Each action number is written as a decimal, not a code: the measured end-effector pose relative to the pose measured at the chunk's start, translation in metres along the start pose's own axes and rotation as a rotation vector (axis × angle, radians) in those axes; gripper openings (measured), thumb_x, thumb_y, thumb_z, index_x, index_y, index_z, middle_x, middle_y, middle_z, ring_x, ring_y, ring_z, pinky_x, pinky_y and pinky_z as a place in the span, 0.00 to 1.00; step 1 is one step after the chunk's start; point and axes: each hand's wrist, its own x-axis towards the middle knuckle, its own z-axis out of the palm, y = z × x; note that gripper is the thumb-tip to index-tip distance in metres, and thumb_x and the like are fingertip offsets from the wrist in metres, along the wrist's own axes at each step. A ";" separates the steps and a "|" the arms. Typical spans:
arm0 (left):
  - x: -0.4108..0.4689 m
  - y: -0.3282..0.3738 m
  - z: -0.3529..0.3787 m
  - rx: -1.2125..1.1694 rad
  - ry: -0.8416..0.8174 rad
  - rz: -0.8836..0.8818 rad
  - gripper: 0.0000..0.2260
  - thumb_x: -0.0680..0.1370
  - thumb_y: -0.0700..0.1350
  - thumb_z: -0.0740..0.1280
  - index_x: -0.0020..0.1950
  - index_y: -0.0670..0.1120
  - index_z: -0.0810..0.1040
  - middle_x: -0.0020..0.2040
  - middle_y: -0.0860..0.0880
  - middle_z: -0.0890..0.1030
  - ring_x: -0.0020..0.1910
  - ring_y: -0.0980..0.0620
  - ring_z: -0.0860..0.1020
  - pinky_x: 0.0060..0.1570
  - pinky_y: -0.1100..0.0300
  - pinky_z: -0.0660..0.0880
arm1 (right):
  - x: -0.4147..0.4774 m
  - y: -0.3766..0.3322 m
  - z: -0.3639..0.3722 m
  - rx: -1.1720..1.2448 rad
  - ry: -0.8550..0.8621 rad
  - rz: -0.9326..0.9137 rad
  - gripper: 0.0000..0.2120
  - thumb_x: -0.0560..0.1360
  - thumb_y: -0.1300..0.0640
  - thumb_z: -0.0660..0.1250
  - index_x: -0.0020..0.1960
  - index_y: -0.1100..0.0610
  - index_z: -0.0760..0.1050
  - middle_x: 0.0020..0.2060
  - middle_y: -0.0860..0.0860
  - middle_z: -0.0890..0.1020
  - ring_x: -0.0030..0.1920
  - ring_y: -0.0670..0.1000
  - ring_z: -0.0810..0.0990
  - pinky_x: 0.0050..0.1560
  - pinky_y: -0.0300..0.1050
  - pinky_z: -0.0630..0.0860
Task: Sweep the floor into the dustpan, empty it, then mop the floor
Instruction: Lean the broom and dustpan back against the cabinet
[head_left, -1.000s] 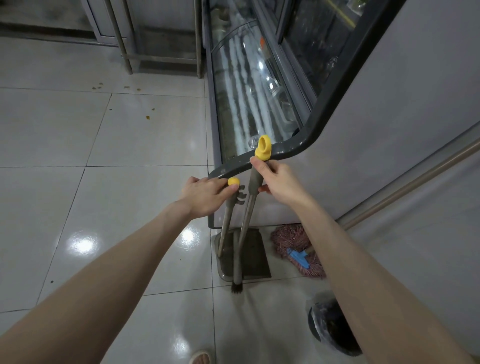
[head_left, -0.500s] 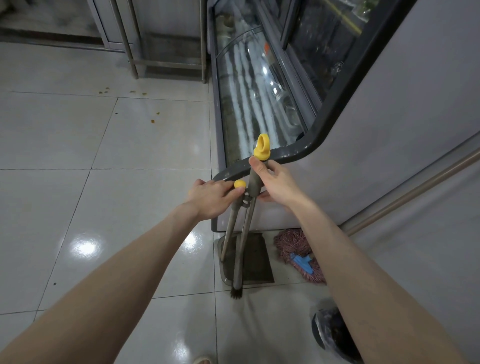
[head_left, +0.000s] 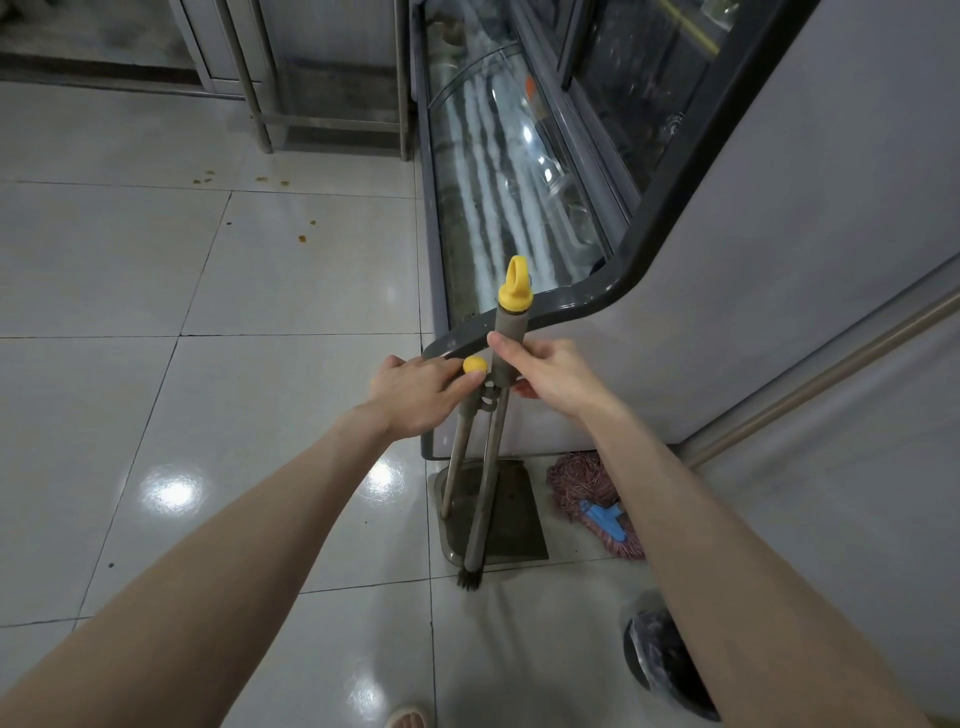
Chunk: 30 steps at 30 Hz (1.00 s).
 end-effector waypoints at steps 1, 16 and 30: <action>0.001 0.001 0.000 -0.003 -0.005 -0.004 0.19 0.81 0.60 0.46 0.46 0.51 0.71 0.36 0.54 0.72 0.43 0.52 0.72 0.51 0.56 0.59 | -0.001 -0.004 -0.002 -0.009 0.021 -0.015 0.15 0.74 0.41 0.65 0.45 0.51 0.80 0.44 0.52 0.85 0.50 0.51 0.82 0.50 0.42 0.75; 0.004 0.000 0.001 -0.038 0.000 0.008 0.22 0.81 0.60 0.47 0.49 0.48 0.74 0.38 0.52 0.76 0.43 0.52 0.75 0.55 0.54 0.61 | 0.004 0.004 0.009 0.009 0.147 -0.065 0.46 0.63 0.24 0.59 0.46 0.70 0.76 0.42 0.67 0.81 0.46 0.64 0.82 0.53 0.61 0.78; 0.010 -0.003 0.006 -0.037 0.039 0.017 0.20 0.81 0.59 0.50 0.43 0.47 0.72 0.32 0.55 0.71 0.40 0.51 0.73 0.52 0.55 0.60 | 0.009 0.015 0.024 0.003 0.264 -0.159 0.44 0.67 0.27 0.60 0.44 0.73 0.76 0.38 0.68 0.80 0.42 0.66 0.81 0.43 0.63 0.79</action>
